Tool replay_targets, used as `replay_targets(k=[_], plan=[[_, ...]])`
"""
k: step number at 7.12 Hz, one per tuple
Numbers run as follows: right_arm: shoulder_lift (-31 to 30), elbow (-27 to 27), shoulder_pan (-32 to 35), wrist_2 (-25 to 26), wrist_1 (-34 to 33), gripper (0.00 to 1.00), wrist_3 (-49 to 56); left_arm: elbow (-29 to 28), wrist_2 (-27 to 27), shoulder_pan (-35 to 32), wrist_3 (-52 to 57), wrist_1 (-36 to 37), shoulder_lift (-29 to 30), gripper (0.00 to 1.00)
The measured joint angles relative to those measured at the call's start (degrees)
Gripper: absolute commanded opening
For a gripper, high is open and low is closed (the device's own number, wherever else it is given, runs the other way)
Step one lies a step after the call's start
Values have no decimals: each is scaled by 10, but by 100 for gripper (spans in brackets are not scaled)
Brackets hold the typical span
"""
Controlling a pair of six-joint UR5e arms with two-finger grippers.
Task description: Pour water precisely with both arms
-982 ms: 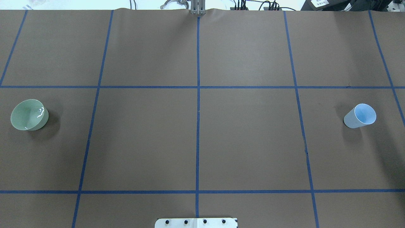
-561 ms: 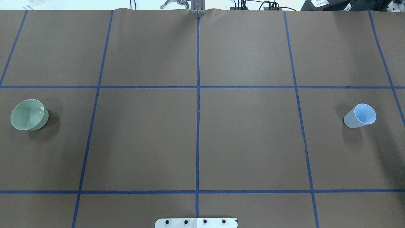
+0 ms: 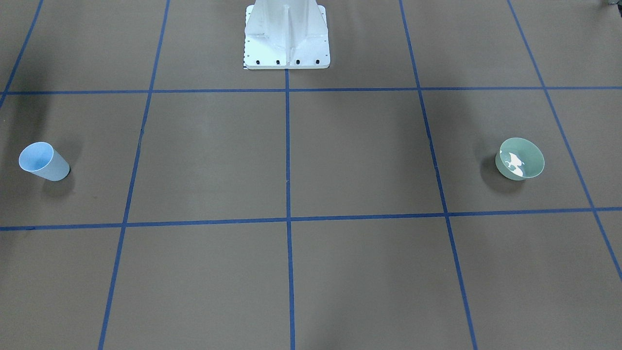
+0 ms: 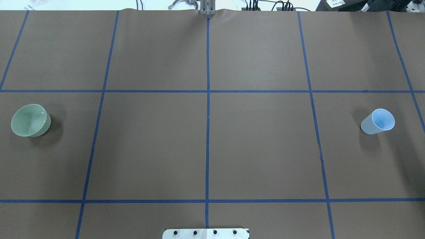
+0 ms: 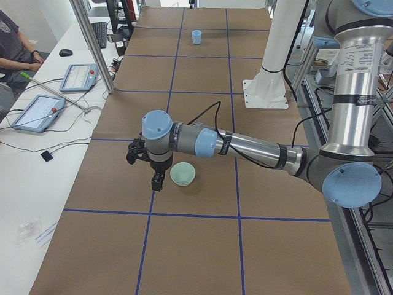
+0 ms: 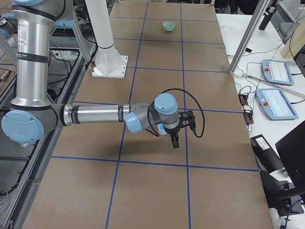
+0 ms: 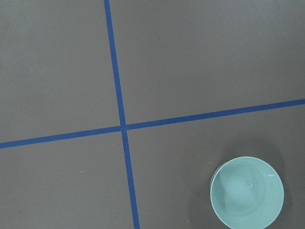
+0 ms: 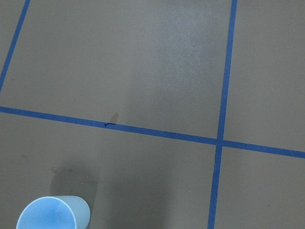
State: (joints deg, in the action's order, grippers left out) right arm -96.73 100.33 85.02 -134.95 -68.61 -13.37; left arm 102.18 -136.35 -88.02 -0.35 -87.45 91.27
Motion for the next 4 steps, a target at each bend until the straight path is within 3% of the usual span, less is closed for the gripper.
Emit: replay_targets(k=[4], plan=[[-7,6,5,2,4,99,-2,13,-1,-1,-1,0,-7,100]])
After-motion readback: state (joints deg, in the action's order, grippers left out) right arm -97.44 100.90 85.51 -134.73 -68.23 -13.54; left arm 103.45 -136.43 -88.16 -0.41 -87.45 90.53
